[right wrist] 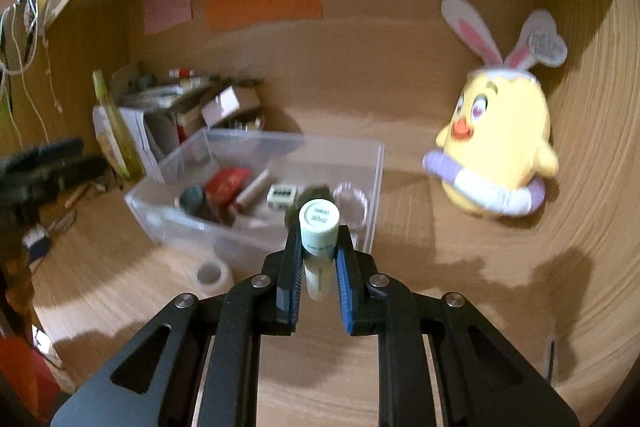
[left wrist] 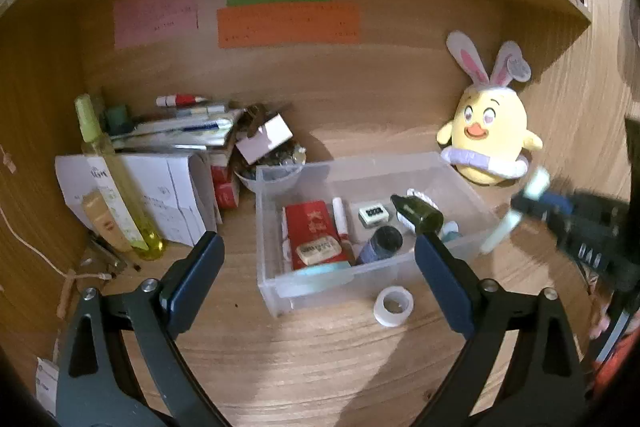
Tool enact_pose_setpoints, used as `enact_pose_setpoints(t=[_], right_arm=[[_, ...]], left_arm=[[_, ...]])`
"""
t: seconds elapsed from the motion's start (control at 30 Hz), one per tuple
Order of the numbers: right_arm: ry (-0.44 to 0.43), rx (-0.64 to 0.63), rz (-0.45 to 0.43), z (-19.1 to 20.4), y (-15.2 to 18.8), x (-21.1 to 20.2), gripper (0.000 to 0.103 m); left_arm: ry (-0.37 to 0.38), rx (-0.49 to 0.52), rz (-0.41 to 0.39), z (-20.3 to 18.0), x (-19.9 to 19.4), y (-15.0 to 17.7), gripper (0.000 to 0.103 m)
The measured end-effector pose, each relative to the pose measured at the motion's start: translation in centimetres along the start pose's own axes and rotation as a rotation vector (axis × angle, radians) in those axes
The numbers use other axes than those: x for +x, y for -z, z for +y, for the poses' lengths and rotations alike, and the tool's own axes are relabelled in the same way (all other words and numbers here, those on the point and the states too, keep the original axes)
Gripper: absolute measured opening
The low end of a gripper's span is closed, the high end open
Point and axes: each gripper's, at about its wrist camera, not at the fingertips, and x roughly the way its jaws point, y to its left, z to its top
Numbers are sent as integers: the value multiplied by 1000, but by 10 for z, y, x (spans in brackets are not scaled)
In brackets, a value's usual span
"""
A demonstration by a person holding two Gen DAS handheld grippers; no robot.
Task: Organize objects
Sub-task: 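Lower the white marker into the bin and open the right gripper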
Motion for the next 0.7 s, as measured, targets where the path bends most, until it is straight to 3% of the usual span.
enact_pose_setpoints(t=[0.37, 0.7], right_arm=[[46, 11, -89, -14, -38, -5, 14], [38, -7, -50, -13, -40, 20, 14]], left_arm=[[48, -13, 104, -14, 28, 29, 97], [72, 7, 209, -34, 64, 52, 97]])
